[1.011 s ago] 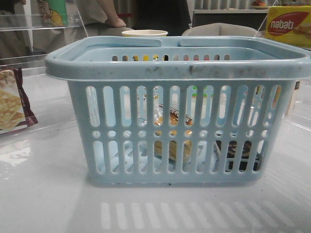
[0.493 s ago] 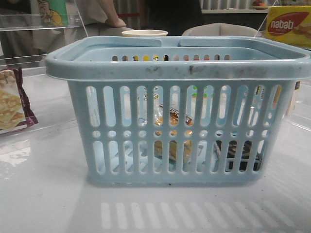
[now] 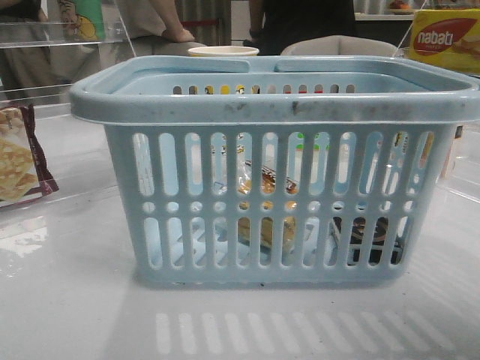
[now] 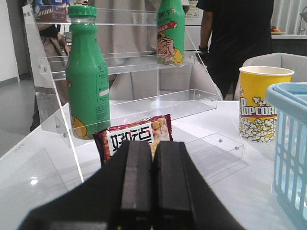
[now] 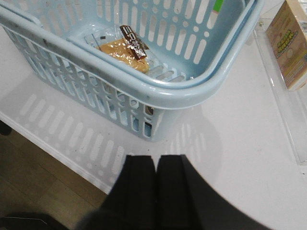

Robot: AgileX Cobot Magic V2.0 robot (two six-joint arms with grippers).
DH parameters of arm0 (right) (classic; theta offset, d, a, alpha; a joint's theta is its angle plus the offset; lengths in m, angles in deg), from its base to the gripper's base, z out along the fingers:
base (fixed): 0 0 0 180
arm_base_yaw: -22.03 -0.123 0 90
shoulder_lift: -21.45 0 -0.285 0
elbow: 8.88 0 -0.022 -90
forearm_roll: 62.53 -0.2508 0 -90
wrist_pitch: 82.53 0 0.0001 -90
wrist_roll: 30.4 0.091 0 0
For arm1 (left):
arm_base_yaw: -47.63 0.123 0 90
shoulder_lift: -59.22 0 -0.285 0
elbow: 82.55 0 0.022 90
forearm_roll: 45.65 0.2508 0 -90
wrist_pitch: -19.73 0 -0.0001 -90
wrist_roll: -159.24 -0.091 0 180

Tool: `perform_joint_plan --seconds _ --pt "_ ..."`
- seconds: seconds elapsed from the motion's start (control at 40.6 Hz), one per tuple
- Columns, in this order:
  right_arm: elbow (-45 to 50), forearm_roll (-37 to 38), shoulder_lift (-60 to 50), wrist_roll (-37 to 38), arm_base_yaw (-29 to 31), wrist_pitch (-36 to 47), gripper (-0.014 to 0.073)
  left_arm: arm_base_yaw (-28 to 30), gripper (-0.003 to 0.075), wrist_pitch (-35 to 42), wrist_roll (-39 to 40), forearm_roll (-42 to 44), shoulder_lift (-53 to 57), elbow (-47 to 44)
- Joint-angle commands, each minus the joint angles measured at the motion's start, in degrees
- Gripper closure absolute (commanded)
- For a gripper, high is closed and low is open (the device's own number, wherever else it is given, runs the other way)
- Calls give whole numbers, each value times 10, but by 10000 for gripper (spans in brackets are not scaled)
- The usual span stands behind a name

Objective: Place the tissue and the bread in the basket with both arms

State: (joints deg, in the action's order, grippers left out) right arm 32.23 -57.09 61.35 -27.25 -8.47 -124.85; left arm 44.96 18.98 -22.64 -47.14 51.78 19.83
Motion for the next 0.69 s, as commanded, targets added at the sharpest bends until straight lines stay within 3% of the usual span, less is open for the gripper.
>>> perform_joint_plan --seconds 0.0,0.567,0.666 --pt "-15 11 0 -1 1 36 537 -5 629 53 5 0 10 0" --pt "-14 11 -5 -1 1 36 537 -5 629 53 5 0 10 0" --pt "-6 11 -18 -1 24 50 537 -5 629 53 5 0 10 0"
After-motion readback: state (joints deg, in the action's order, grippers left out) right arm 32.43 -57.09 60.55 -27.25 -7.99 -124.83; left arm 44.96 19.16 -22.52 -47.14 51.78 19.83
